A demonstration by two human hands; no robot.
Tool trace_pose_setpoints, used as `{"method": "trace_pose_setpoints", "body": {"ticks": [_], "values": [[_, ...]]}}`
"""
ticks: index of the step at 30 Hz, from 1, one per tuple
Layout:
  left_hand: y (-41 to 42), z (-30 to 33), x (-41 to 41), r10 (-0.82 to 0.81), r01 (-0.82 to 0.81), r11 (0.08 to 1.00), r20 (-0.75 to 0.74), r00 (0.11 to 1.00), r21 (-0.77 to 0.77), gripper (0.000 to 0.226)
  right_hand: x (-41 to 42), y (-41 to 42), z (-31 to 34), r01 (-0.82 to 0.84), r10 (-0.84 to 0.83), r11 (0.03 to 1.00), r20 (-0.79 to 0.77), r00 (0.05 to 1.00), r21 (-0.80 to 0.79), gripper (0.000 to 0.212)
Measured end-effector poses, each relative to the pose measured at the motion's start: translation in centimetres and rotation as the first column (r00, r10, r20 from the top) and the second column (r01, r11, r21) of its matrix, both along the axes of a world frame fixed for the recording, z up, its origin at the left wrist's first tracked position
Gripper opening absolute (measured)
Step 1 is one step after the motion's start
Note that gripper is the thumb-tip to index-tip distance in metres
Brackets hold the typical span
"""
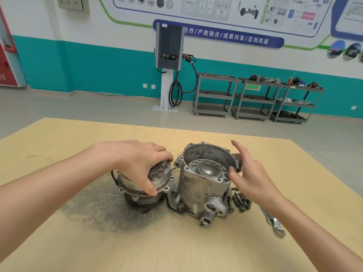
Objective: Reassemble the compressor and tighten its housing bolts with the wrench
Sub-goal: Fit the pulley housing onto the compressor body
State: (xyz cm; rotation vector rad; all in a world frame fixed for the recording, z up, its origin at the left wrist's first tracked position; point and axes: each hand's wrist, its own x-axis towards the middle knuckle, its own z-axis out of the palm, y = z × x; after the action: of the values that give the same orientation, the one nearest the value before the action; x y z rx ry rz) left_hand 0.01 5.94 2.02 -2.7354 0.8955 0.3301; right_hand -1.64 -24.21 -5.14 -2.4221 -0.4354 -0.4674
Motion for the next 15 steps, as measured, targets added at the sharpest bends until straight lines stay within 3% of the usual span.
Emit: {"method": "trace_pose_setpoints", "body": {"ticks": [4,8,11,15], "values": [[1.3,2.3,-0.2,0.108,-0.165,0.935,-0.19,0.976,-0.315,0.095,0.9,-0.1,0.4,-0.06,0.06,0.998,-0.017,0.998,-0.036,0.07],[5.2,2.4,-1.2,0.302,-0.31,0.678,-0.133,0.944,-0.666,0.084,2.0,0.3,0.9,-0.081,0.078,0.995,-0.05,0.996,-0.05,0.066],[8.1,0.0,-2.4,0.386,-0.397,0.497,-0.213,0.898,-0.771,0.081,2.0,0.5,1.7,-0.095,0.088,0.992,-0.087,0.992,-0.081,0.065],[9.9,-2.6,-4.3,0.365,-0.484,0.249,-0.382,0.849,-0.839,0.08,0.5,-0.7,3.6,-0.145,0.118,0.982,-0.203,0.972,-0.125,0.073]]}}
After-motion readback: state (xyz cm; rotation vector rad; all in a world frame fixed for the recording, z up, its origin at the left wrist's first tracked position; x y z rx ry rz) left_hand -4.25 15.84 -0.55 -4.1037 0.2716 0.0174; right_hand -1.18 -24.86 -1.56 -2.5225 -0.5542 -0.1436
